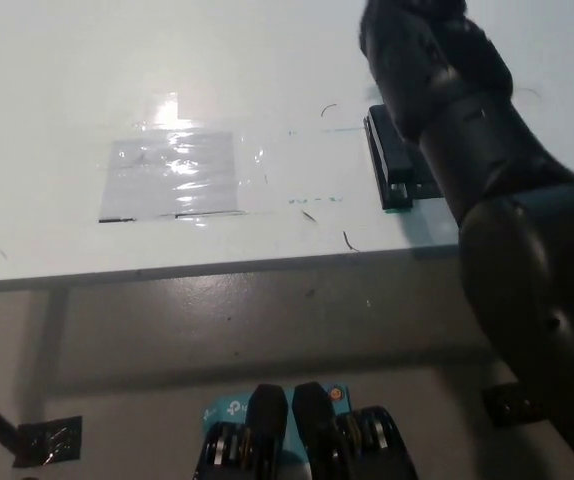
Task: A stapler is kept infront of the robot on the black mark on the desk and the robot uses its right hand to lift the top of the stapler to open it
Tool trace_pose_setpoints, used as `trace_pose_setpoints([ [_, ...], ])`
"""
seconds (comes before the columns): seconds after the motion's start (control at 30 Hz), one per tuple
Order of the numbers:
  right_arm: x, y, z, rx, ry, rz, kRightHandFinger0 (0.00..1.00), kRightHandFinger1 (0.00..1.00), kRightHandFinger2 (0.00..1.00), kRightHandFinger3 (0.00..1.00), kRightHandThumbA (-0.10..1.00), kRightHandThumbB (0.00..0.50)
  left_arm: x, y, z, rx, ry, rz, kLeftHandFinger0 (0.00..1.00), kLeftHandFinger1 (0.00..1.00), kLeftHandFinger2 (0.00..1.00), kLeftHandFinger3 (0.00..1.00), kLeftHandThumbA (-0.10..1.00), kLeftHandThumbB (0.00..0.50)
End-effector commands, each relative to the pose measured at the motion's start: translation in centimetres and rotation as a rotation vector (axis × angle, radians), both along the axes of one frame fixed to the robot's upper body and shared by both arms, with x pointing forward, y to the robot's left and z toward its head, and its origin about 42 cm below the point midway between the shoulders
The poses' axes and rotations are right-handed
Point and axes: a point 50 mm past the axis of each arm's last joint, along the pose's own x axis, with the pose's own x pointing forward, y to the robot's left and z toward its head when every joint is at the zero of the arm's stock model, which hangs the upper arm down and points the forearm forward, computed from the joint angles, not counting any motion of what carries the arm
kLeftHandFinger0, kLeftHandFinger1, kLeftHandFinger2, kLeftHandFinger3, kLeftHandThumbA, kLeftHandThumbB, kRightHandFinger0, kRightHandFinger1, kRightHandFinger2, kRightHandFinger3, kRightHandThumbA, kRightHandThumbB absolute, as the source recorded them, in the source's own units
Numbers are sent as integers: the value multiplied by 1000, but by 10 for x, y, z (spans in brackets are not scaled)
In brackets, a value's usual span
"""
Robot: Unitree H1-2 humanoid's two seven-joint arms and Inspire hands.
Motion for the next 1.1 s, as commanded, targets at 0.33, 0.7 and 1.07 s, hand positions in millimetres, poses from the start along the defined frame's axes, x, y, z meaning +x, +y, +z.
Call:
trace_pose_setpoints([
  [0.33,-113,-98,-27,-99,-291,133,329,365,515,746,260,0,-3,10,17,45,-35,12,300,277,424,650,584,0],
  [0.7,-177,-167,-158,-307,-230,-51,329,353,469,682,245,0,2,16,24,59,-49,10,269,247,388,632,644,0],
  [1.07,-241,-197,-240,-475,-130,-99,281,312,428,627,248,7,4,20,31,72,-48,-1,278,258,403,640,629,0],
])
